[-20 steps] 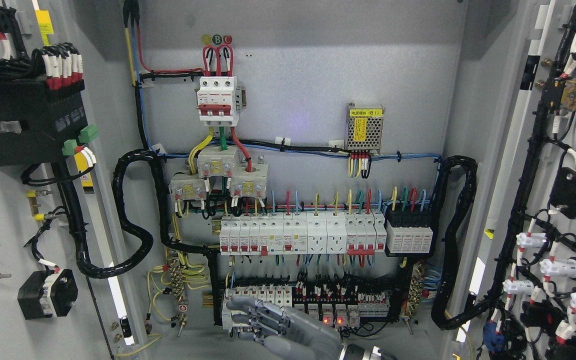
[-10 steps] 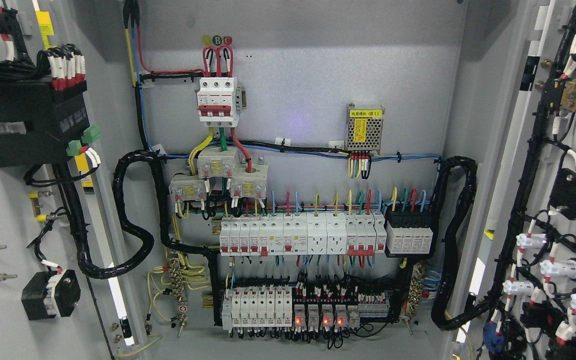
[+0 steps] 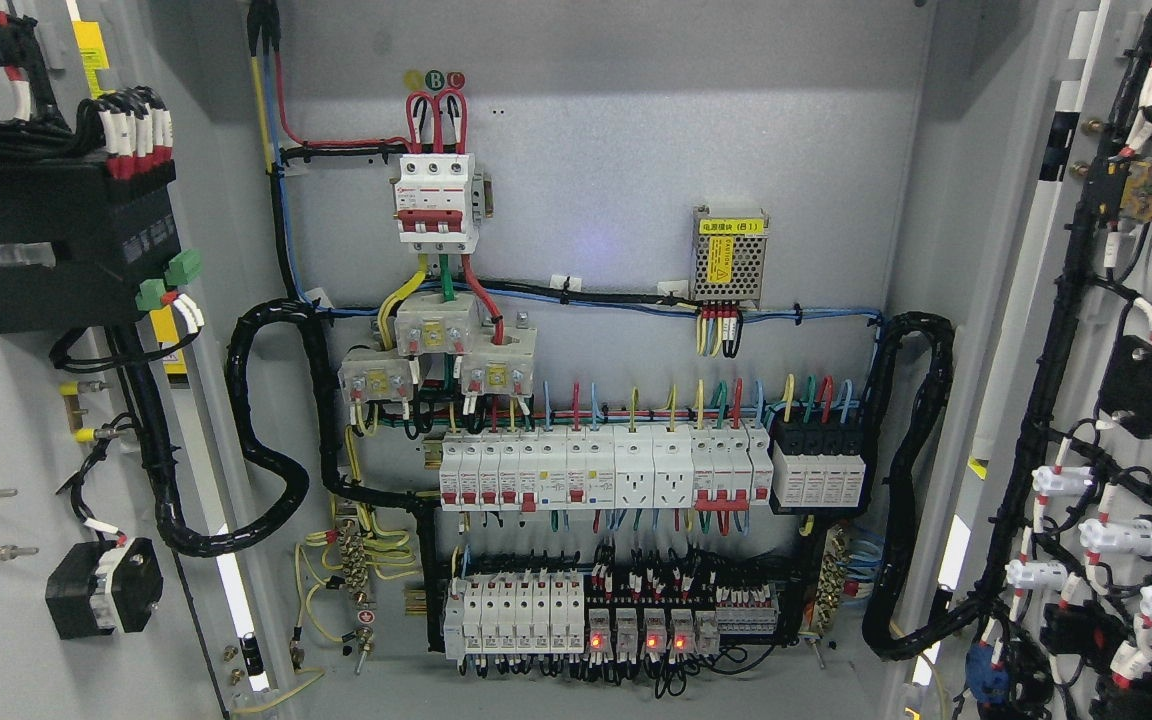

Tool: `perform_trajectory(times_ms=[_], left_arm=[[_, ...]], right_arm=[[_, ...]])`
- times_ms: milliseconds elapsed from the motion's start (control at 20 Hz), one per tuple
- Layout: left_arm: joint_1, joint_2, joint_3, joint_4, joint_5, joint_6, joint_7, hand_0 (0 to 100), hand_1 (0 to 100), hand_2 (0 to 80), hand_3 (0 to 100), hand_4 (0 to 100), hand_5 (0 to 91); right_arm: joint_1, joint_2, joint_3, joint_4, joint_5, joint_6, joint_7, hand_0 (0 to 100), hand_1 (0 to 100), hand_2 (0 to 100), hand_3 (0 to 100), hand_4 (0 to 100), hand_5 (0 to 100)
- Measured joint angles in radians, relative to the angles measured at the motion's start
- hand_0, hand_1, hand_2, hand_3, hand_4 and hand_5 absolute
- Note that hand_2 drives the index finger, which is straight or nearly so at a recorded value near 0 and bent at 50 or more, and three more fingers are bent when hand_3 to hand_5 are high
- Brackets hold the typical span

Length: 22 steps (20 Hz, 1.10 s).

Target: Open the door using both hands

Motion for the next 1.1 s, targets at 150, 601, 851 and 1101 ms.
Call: perform_trajectory(times_ms=[150,601,851,1101], left_arm=[[0.0,0.0,0.0,0.0,0.0,0.0,0.0,12,56,0.0,0,0,0.0],[0.0,0.0,0.0,0.0,0.0,0.0,0.0,12,56,0.0,0,0,0.0],[0.0,0.0,0.0,0.0,0.0,0.0,0.0,12,56,0.0,0,0,0.0],[0.0,0.0,0.0,0.0,0.0,0.0,0.0,12,56,0.0,0,0,0.0]], right_arm=[[-0.019,0.007,0.035,0.002,0.0,-0.001,-0.047,0,50,4,0,0,0],[-0.068,0.02,0.12,0.013,-0.007,-0.005,-0.114,0,50,4,0,0,0],[-0.102,0.025,0.153,0.026,-0.02,-0.012,-0.185,0,50,4,0,0,0],[-0.151,0.029,0.188,0.041,-0.038,-0.019,-0.2,0,50,4,0,0,0]])
